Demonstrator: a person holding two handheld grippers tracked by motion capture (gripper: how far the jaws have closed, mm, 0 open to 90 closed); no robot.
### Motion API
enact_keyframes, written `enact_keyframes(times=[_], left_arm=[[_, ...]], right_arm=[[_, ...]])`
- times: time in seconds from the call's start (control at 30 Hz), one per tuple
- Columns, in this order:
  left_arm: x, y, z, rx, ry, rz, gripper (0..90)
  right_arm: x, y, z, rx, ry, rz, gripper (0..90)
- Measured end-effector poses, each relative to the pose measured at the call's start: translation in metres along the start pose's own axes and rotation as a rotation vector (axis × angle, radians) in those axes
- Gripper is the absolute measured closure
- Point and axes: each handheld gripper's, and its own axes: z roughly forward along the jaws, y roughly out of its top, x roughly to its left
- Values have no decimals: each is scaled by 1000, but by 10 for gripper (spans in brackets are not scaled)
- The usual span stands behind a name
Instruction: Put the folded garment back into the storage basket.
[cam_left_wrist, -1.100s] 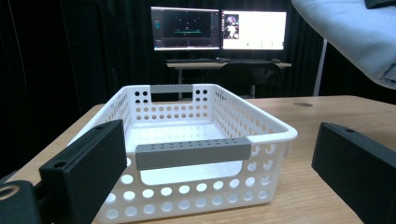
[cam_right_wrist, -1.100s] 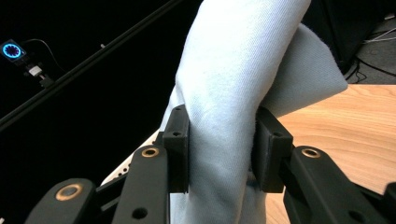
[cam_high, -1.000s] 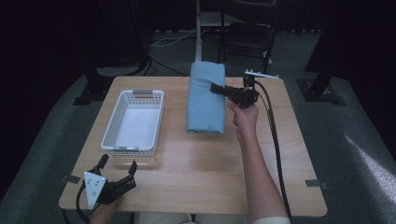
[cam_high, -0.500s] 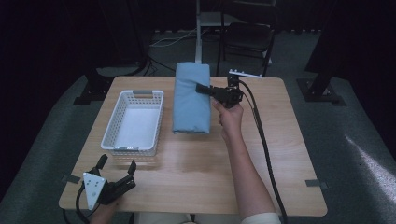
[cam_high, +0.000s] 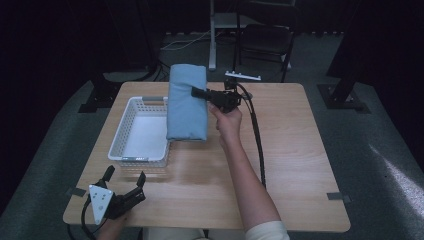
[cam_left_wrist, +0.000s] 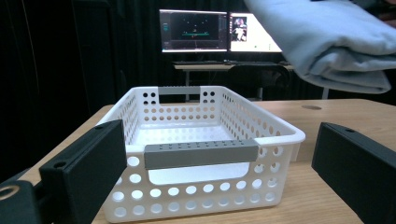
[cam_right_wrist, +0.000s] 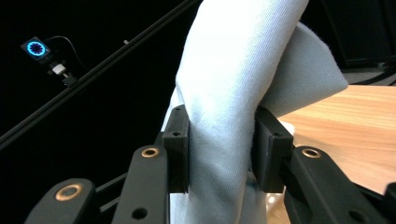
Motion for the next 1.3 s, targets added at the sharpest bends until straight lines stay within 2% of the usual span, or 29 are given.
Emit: enact_keyframes(times=[0.13,0.4,0.73,1.3], left_arm=[[0,0,0,-2,0,-1,44],[0,0,0,4,0,2,44],[0,0,0,-1,0,1,44],[0,0,-1,-7,0,0,44]], right_arm=[[0,-4,13,13,19,11,629],[4,-10,32,12,15,25,628],[13,-12,56,33,35,21,628],[19,-19,88,45,55,42,627]])
